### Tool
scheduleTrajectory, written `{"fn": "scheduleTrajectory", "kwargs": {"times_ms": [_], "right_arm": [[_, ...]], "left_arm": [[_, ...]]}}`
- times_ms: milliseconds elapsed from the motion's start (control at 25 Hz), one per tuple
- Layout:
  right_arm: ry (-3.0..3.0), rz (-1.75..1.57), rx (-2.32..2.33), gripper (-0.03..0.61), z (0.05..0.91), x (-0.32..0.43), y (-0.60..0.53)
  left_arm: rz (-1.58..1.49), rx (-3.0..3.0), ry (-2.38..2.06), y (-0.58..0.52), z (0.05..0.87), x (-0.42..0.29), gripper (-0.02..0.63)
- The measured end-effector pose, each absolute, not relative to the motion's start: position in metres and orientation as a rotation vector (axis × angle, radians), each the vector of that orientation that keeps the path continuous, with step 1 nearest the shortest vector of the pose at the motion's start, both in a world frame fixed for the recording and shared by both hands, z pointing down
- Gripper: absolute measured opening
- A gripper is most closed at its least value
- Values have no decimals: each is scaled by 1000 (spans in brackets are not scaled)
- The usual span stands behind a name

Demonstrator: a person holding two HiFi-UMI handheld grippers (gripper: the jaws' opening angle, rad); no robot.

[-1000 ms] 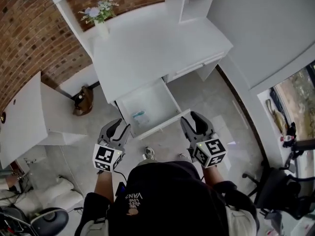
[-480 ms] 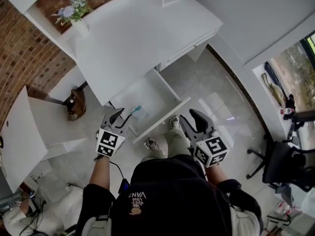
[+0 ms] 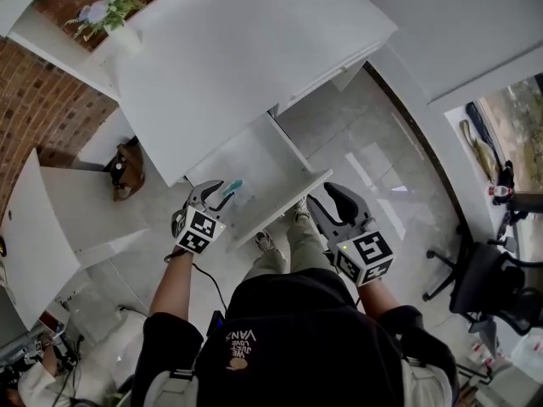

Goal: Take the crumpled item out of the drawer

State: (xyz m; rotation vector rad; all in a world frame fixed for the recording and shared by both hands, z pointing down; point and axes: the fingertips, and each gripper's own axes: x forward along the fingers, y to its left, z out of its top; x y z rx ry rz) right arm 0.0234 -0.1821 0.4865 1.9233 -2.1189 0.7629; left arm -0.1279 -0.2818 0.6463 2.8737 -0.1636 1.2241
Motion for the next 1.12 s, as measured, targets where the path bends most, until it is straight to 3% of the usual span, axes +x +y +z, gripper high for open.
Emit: {"fn": "scheduleTrajectory", "kwargs": {"times_ms": [1120], "right_arm": [[-2135,950,1717,156,573,56,-234]], "left_arm": [[1684,2506,4,-309,839,-98,127]]}}
